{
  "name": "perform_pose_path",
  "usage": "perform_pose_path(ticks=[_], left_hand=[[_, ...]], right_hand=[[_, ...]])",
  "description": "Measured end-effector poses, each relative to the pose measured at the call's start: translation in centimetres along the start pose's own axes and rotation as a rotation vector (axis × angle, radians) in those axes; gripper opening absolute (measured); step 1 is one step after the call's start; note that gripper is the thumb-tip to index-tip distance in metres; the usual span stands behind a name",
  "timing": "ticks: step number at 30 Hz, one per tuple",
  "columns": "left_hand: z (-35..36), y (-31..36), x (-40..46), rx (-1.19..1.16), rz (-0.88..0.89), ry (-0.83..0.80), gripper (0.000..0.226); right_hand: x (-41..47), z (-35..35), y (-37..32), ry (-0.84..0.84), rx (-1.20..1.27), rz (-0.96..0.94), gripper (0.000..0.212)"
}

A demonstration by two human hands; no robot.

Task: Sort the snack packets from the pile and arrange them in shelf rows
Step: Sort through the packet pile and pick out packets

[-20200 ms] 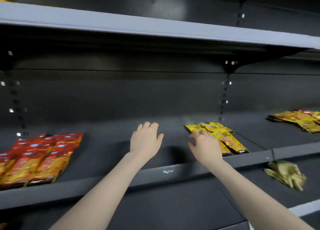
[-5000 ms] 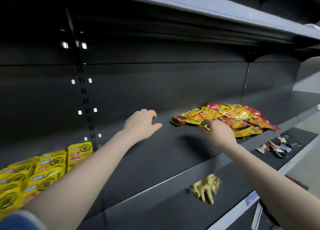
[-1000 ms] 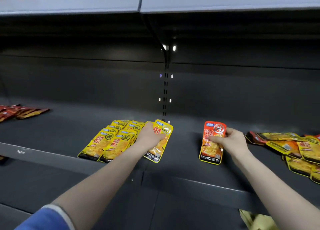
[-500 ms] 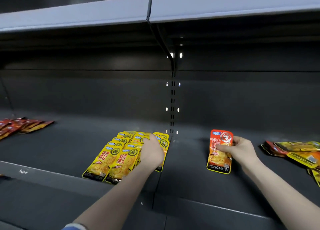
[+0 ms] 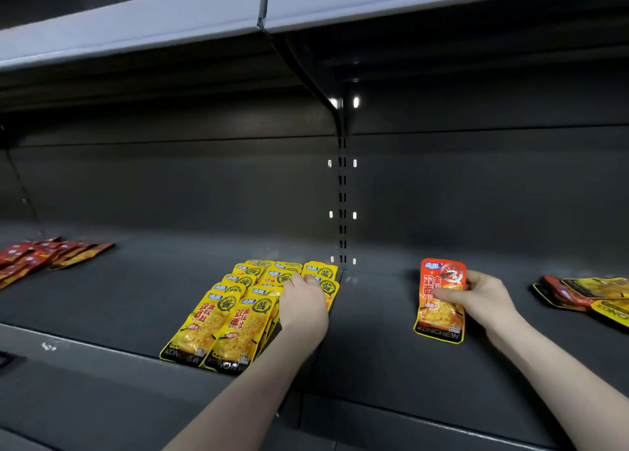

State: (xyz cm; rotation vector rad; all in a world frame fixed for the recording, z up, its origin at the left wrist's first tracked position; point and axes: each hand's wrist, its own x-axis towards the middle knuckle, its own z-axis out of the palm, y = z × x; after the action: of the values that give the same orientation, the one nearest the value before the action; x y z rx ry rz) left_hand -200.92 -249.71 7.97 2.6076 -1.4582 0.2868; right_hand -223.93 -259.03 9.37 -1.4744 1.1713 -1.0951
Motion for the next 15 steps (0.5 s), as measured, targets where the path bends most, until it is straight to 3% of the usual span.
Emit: perform_pose_path(ticks=[6,15], left_hand=[[-0.2,0.0,-0.6,0.164,0.028,0.026,0.039],[-0.1,-0.2,-1.0,0.120,0.024,0.077,0.052]], right_hand=[[-0.1,0.3,0.5,-0.022,0.025,0.009,0.024],[-0.7,1.1,0.2,-0.072,0.008,0.008,0.022]])
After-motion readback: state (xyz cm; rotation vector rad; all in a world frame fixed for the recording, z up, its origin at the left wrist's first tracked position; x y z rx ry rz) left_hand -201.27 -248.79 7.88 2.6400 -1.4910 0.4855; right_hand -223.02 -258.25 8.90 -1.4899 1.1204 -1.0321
